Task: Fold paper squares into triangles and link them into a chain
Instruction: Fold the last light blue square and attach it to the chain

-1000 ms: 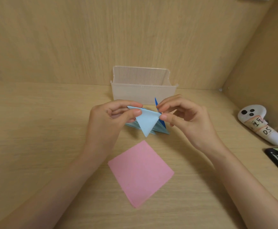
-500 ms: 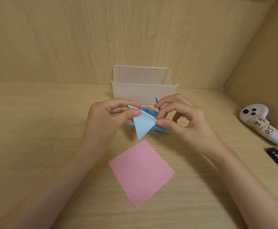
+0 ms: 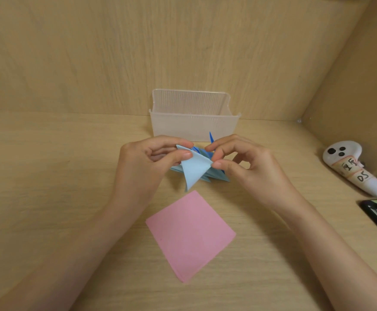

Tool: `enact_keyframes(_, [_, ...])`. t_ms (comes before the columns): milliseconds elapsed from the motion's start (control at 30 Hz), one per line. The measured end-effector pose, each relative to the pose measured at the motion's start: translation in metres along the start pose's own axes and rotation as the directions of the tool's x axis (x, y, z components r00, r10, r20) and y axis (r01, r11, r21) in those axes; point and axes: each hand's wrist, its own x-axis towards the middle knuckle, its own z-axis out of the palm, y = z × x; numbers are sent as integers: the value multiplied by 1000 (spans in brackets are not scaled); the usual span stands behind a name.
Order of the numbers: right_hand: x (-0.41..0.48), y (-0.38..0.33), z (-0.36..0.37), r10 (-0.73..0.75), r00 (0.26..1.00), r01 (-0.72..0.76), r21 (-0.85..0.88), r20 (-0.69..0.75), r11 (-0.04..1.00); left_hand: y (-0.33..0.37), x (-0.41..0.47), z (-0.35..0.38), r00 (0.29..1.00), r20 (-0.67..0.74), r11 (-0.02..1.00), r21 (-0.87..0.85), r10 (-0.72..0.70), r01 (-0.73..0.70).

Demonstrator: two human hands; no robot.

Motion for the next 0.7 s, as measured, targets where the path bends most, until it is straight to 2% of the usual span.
enact_keyframes(100, [0, 0, 2, 56, 998, -54, 81, -27, 995, 1, 0, 0, 1000, -14, 1000, -26, -10, 9])
enact_keyframes(267, [0, -3, 7, 144, 989, -123, 417, -20, 900, 3, 1, 0, 996, -82, 993, -115, -47, 37])
enact_keyframes(500, [-1, -8, 16, 212, 973, -124, 582, -86, 804, 2, -1, 3, 994, -88, 986, -158, -67, 52])
enact_keyframes(700, [0, -2, 18, 245, 969, -155, 662, -44, 733, 3, -2, 5, 993, -97, 984, -173, -60, 43])
